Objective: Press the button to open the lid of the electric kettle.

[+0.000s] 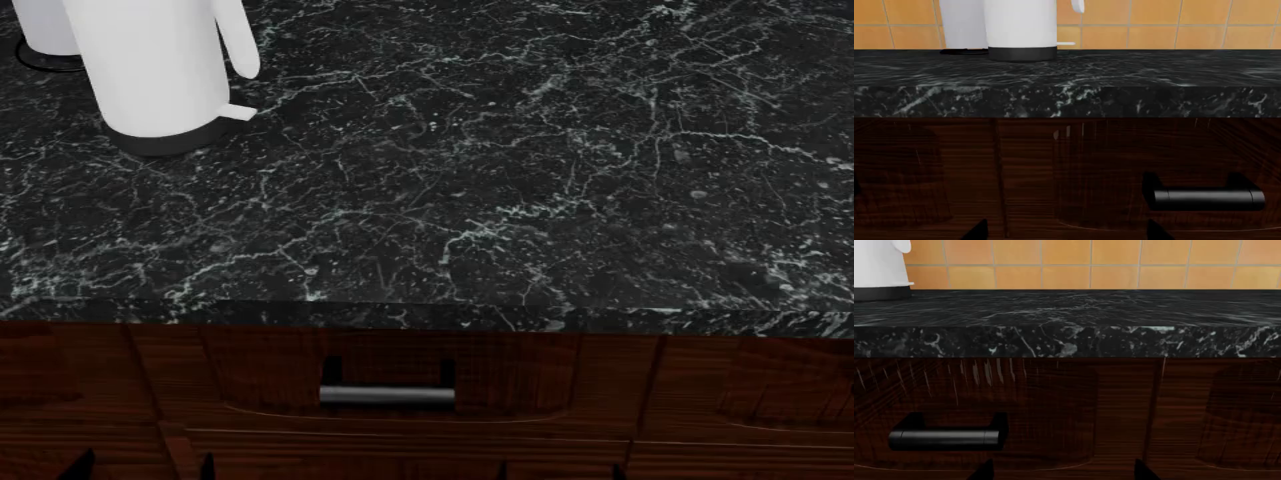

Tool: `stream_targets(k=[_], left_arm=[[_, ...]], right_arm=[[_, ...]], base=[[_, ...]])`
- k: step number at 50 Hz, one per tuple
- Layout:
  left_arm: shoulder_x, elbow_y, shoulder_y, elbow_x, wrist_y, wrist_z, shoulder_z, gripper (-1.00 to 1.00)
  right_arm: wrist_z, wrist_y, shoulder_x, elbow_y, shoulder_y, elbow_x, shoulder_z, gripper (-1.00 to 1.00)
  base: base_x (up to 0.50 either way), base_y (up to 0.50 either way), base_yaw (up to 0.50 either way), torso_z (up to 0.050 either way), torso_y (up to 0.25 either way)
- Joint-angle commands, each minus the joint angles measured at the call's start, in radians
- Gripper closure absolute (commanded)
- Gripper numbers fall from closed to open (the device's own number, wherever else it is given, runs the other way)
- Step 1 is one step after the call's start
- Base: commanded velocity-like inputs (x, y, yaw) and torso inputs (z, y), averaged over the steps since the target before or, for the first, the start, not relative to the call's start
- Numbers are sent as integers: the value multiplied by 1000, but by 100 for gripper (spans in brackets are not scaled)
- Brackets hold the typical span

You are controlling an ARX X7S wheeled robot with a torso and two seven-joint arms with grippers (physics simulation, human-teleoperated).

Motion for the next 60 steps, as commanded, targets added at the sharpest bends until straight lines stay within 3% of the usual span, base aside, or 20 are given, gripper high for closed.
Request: stream_targets(k=[1,13,14,15,18,24,28,35,39,50,51,60], left_arm=[[-12,-5,-1,-12,5,-14,14,-100],[-48,9,2,-47,-4,-60,56,-100],[-62,30,17,-94,3,-7,64,-100],[-66,19,23,-40,72,-48,64,-100],[-69,130,22,-60,40,-78,37,-100],[-105,491,-92,-162,-300,-112,-14,-100],[-126,574,-226,-210,-475,-145,-47,-100],[-136,581,-371,-256,-581,-183,-96,-100],[-169,534,-342,-201,-489,-165,-65,-100],[-191,555,-356,-225,-501,-181,-108,-100],[-195,561,-367,-224,-550,-197,-109,-100],[-210,563,-370,-200,-519,-219,-107,-100]], right_arm=[[15,-2,11,3,1,11,-15,-100],[55,-27,46,-12,-9,71,-48,-100],[63,-30,49,-16,-11,64,-53,-100],[55,-36,54,-27,-17,68,-59,-100],[84,59,62,-169,-32,77,-52,-100],[103,368,110,-610,42,82,-53,-100],[110,555,130,-752,157,111,-38,-100],[109,735,146,-817,334,190,33,-100],[99,743,156,-822,333,212,53,-100],[128,715,198,-835,323,140,-15,-100],[127,710,198,-829,322,141,-16,-100],[100,676,187,-825,312,203,19,-100]], base=[[0,0,0,0,0],[0,0,0,0,0],[0,0,0,0,0],[0,0,0,50,0],[0,0,0,50,0],[0,0,0,50,0],[0,0,0,50,0],[0,0,0,50,0],[0,0,0,50,0],[211,338,0,50,0],[289,461,0,50,0],[402,292,0,0,0]])
